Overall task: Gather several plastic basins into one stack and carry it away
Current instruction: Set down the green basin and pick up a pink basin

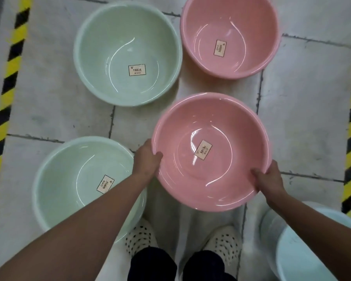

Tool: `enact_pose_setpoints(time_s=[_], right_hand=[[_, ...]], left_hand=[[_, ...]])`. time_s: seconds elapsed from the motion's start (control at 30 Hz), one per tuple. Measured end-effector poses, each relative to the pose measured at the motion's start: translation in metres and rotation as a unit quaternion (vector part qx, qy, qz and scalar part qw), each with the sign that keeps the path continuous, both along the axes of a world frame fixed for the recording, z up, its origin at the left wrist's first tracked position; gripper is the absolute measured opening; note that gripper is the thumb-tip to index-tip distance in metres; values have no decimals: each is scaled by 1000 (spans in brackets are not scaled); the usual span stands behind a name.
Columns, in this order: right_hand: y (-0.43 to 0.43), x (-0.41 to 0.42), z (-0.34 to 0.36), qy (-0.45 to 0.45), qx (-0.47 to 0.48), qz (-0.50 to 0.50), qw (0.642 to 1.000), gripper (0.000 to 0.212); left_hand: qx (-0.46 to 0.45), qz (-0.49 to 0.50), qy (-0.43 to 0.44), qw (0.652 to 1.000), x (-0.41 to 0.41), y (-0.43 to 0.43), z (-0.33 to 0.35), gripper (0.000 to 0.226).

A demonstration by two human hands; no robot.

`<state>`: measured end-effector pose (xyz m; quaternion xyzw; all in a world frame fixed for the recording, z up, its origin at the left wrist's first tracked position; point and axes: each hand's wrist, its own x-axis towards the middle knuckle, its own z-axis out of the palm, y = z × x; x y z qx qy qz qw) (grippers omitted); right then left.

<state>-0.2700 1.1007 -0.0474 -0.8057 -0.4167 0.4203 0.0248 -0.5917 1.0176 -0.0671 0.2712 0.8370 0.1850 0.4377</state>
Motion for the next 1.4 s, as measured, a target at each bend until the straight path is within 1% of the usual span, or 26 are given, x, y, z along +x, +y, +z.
enact_pose_setpoints(time_s=[0.1, 0.17, 0.23, 0.4, 0.57, 0.7, 0.83, 1.0, 1.2, 1.4], right_hand=[[3, -2, 22, 11, 10, 7, 1000, 48], [5, -7, 40, 25, 20, 12, 999, 55], [7, -15, 61, 30, 30, 18, 999, 58], [9, -54, 120, 45, 43, 75, 995, 52], [1, -132, 162, 56, 52, 140, 987, 45], [-24, -194, 166, 65, 44, 208, 975, 39], [-59, -238, 149, 64, 26, 281, 957, 38], [-102, -266, 108, 57, 9, 344, 937, 39], [-129, -279, 47, 52, -11, 352, 934, 41], [-137, -291, -14, 41, -28, 348, 936, 47]], left_hand=[[9, 4, 9, 1000, 0, 0, 19, 33], [16, 17, 21, 999, -1, 1, 33, 32], [17, 40, 27, 999, -3, -2, 52, 32], [21, 164, 8, 986, -31, -29, 111, 43], [31, 255, 46, 965, -82, -91, 161, 30], [39, 308, 84, 947, -118, -156, 177, 31], [27, 366, 93, 925, -141, -217, 165, 34], [6, 419, 101, 902, -152, -272, 123, 36], [-8, 423, 76, 903, -158, -302, 59, 36], [-37, 442, 64, 894, -159, -309, -2, 36]])
